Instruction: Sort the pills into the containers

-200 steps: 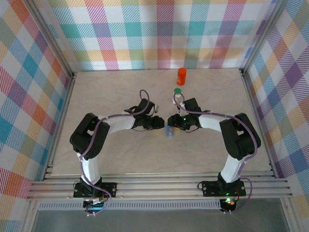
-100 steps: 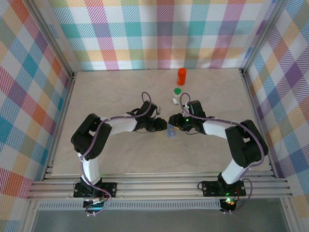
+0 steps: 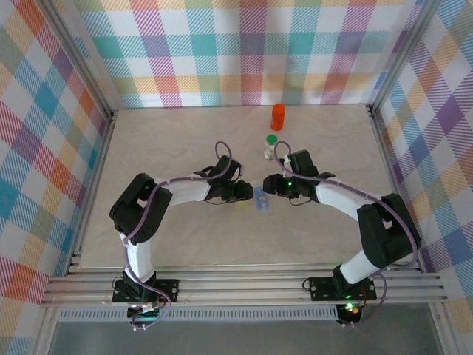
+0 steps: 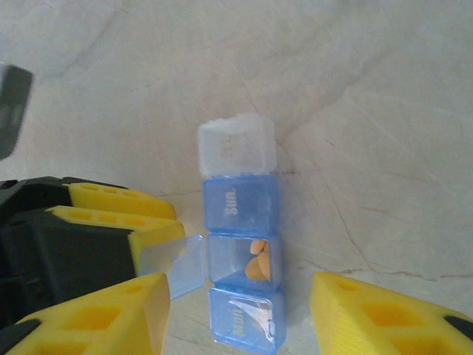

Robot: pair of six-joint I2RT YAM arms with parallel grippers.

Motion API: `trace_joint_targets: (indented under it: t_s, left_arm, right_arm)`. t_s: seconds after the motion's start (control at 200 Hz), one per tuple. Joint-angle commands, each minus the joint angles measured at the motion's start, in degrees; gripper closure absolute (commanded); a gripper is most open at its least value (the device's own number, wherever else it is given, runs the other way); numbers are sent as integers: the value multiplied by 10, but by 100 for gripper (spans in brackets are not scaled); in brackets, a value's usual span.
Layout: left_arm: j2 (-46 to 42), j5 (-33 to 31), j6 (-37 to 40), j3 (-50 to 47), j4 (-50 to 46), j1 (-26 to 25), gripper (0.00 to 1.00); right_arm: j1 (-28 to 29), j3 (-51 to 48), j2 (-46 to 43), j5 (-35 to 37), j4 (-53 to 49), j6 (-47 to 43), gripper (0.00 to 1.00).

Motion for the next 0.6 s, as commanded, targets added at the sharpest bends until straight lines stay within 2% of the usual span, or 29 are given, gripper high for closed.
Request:
trace_joint_targets:
  t_s: [0.0,0.075,0.185,0.225,0.425,0.595]
  left_arm:
    - [-31,-1,10,14,-17,26,61]
    - [-30,3,10,30,-20,30,57]
    - [-13,8,-4,47,-5,30,37]
    - [-2,7,-8,55,2,30,34]
    - [56,15,-22,92,17,30,31]
    - [86,13,-21,107,11,30,34]
  right_arm:
    - [14,37,-16,25,-75,-81,44]
    - [18,52,-10,26,-92,-94,41]
    - [25,76,11,25,-116,-117,39]
    - [29,87,21,26,-127,-124,38]
    - [54,112,46,37,-148,-144,32]
    - [77,131,61,75,-165,-162,30]
